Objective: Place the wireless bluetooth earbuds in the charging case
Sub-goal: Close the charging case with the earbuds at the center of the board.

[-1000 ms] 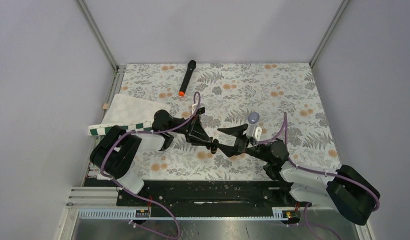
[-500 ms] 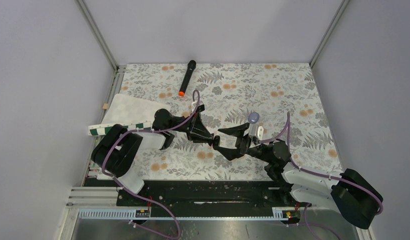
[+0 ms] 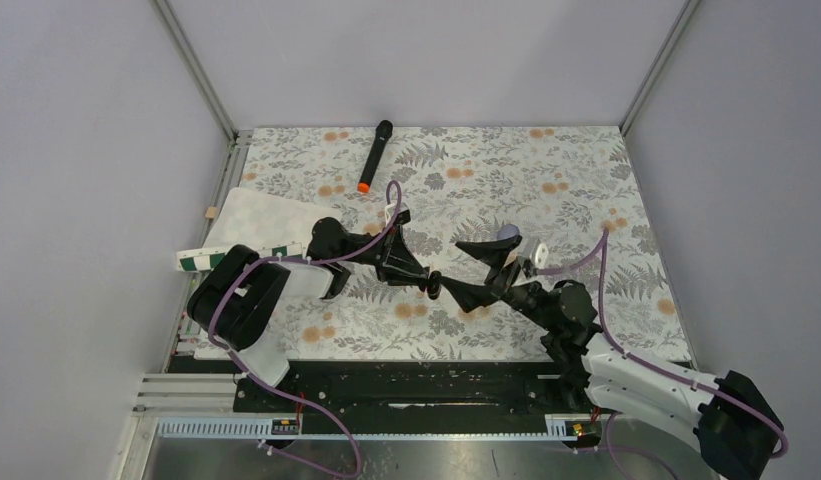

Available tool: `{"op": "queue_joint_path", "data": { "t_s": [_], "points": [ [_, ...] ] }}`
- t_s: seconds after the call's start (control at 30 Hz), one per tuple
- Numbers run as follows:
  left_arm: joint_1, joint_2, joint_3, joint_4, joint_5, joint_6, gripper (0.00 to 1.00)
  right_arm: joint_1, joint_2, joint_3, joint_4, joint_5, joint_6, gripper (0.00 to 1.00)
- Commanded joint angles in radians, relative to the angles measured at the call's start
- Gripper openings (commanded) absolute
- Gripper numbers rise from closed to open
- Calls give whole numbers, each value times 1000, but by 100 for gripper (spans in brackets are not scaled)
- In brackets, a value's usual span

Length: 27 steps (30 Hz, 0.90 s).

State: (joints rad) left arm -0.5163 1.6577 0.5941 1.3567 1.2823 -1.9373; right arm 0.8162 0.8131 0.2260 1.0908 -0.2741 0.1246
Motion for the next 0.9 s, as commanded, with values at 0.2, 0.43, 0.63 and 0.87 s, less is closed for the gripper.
{"op": "queue_joint_path", "data": {
  "t_s": [0.2,0.43,0.63,0.87],
  "points": [
    [19,-10,-26,71,-7,82,0,-36,-67,311,-956,551,342,35],
    [38,-59,15,-105,-16,209,0,-160,-6,250,-1108,314,591,57],
    [37,-93,64,-134,-34,204,0,-161,177,5,-427,101,924,55],
    [37,-86,67,-46,-49,140,0,-162,479,25,34,-30,1120,54]
  ]
}}
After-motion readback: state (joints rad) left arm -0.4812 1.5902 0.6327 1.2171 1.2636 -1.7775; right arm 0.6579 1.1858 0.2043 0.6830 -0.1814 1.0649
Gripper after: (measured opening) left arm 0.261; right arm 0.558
